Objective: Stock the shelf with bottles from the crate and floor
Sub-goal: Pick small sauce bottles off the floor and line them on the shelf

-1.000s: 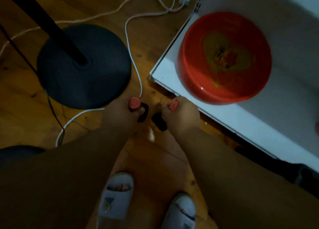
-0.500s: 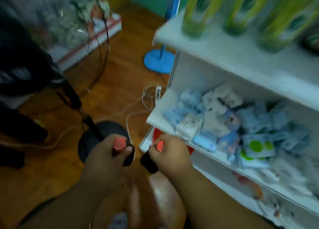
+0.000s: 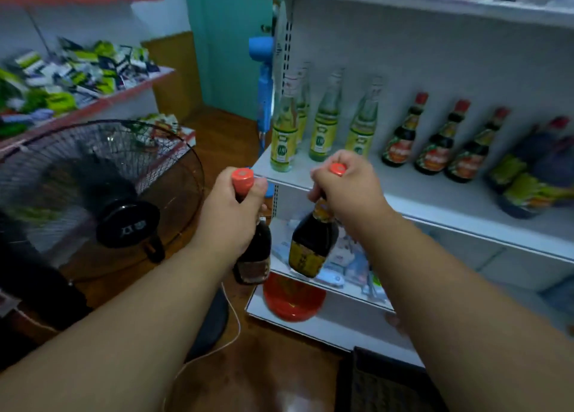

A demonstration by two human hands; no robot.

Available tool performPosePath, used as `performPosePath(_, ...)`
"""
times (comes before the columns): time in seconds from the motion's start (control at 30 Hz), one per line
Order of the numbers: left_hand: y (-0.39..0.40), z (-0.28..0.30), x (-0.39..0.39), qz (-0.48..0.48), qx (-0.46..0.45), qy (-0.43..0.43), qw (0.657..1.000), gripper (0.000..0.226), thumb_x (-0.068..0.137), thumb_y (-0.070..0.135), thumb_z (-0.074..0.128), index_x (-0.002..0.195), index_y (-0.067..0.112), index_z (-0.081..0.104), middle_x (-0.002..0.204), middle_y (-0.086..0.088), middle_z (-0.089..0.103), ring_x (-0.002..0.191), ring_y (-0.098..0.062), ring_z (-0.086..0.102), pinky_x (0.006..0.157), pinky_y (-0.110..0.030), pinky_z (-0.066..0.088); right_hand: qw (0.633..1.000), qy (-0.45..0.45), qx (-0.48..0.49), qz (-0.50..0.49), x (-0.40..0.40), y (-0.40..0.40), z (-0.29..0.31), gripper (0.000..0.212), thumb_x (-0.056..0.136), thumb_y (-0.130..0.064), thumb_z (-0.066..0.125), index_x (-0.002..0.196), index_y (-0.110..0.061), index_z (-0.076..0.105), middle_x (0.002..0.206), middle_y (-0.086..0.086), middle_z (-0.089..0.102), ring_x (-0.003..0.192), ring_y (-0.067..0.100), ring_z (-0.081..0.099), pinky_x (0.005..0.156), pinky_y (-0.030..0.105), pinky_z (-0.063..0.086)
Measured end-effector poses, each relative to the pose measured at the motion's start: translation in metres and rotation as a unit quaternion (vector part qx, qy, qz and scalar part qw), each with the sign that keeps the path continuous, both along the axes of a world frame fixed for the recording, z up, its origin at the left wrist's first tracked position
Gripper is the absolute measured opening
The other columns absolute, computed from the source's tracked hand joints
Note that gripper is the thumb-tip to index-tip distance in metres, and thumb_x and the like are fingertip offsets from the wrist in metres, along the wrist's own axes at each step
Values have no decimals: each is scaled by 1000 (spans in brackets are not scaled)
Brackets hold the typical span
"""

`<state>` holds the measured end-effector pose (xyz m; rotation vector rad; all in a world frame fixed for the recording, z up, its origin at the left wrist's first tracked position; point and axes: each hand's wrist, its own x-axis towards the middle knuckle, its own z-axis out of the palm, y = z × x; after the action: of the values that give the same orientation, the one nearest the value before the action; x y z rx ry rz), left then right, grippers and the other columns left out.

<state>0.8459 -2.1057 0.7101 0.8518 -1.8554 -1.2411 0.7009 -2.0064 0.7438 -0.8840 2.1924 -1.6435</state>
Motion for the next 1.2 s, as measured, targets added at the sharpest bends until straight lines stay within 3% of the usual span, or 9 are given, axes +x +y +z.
performPosePath(0.1, 8, 22, -1, -24, 15, 24, 999, 11, 97, 38, 55, 96, 27, 52, 76, -5, 63, 53, -2, 55, 52, -15, 45, 996, -34, -83, -31, 12, 14, 21, 16, 86, -12, 65, 76, -12, 52, 52, 18, 62, 49, 25, 61, 51, 27, 45)
performPosePath(0.23, 20, 43, -2, -62, 42, 56, 996, 16, 92, 34, 65, 86, 22, 56, 66, -1, 56, 49, -8, 54, 51, -24, 49, 981, -80, -167, -65, 27, 31, 38, 26, 90, -14, 66, 71, -10, 49, 43, 13, 52, 40, 27, 52, 45, 28, 44)
performPosePath(0.33, 33, 61, -5, -111, 74, 74, 988, 22, 89, 24, 69, 77, 14, 53, 55, -3, 51, 41, -15, 50, 43, -23, 45, 971, -108, -202, -70, 37, 52, 51, 23, 90, -9, 63, 72, -9, 48, 44, 13, 48, 40, 26, 49, 48, 34, 46)
performPosePath(0.4, 43, 72, -6, -183, 125, 113, 968, 26, 89, 12, 65, 70, 11, 47, 48, -6, 45, 39, -23, 44, 44, -27, 43, 966, -126, -218, -58, 40, 72, 60, 21, 89, -3, 58, 71, -7, 47, 44, 14, 46, 41, 24, 47, 50, 36, 48)
performPosePath(0.5, 65, 87, -10, -282, 189, 144, 930, 30, 87, 9, 60, 62, 13, 44, 47, -6, 40, 42, -22, 40, 50, -33, 45, 952, -184, -244, -9, 38, 110, 74, 20, 88, 1, 50, 70, -7, 43, 47, 13, 42, 44, 23, 43, 52, 35, 48)
performPosePath(0.6, 102, 99, -18, -343, 197, 142, 907, 29, 83, 11, 59, 59, 15, 43, 48, -5, 38, 43, -22, 39, 51, -33, 44, 952, -198, -230, 43, 33, 158, 82, 26, 91, -3, 46, 66, -10, 41, 49, 11, 41, 46, 25, 46, 57, 38, 53)
performPosePath(0.73, 169, 101, -38, -391, 199, 134, 889, 27, 79, 12, 57, 58, 15, 41, 47, -6, 35, 41, -21, 37, 49, -31, 45, 957, -182, -222, 41, 22, 236, 79, 23, 88, -5, 50, 66, -11, 43, 53, 12, 41, 49, 25, 47, 57, 39, 52)
performPosePath(1.0, 365, 73, -105, -442, 280, 120, 844, 28, 84, 10, 51, 59, 14, 40, 46, -4, 34, 38, -21, 34, 47, -29, 42, 959, -121, -221, -133, -11, 441, 74, 31, 91, -8, 59, 66, -13, 42, 49, 12, 42, 44, 22, 44, 50, 34, 47)
performPosePath(1.2, 487, 64, -163, -479, 294, 98, 821, 24, 83, 10, 54, 64, 13, 41, 48, -5, 36, 39, -21, 36, 48, -30, 43, 932, -121, -220, -261, -52, 556, 57, 39, 90, -14, 67, 62, -15, 39, 45, 9, 42, 42, 21, 41, 50, 34, 46)
